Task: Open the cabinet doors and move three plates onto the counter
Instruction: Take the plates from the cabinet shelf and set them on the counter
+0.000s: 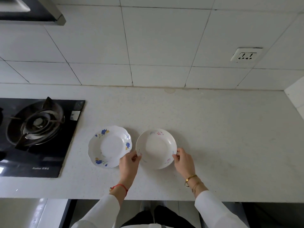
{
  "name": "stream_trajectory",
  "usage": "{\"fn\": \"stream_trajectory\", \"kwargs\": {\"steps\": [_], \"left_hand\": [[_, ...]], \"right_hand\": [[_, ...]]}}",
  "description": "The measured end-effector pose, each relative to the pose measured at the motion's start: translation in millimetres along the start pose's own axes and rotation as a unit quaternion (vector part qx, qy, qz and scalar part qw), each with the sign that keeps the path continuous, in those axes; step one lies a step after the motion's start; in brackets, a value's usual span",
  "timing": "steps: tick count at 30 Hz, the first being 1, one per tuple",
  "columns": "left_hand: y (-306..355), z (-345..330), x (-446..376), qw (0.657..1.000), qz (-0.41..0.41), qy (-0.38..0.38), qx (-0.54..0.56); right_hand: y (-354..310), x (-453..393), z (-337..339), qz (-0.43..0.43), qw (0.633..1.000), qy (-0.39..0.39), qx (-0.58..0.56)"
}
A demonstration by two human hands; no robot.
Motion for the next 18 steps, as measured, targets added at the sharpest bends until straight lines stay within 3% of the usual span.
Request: {"fn": "stream_trajectory", "kwargs": {"steps": [9, 18], "left_hand": [[8.2, 12.2, -1.0, 0.996, -0.052, -0.030, -0.064], [24.9, 46.4, -14.3, 0.967, -0.170, -0.013, -0.190]], "right_hand": [[4.0, 0.6, -2.8, 0.011, 0.998, -0.028, 0.046], [-16.9, 6.3, 19.1, 0.052, 0.988, 0.059, 0.136]]}}
Point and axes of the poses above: each hand's wrist, its own x-axis away from the middle knuckle, its own z-axis out of the back of the hand, y = z × x, the point moved 7 cm from there along -x, towards the middle knuckle, and after that the axes turned 13 degrees about -z, right-handed, at the moved point
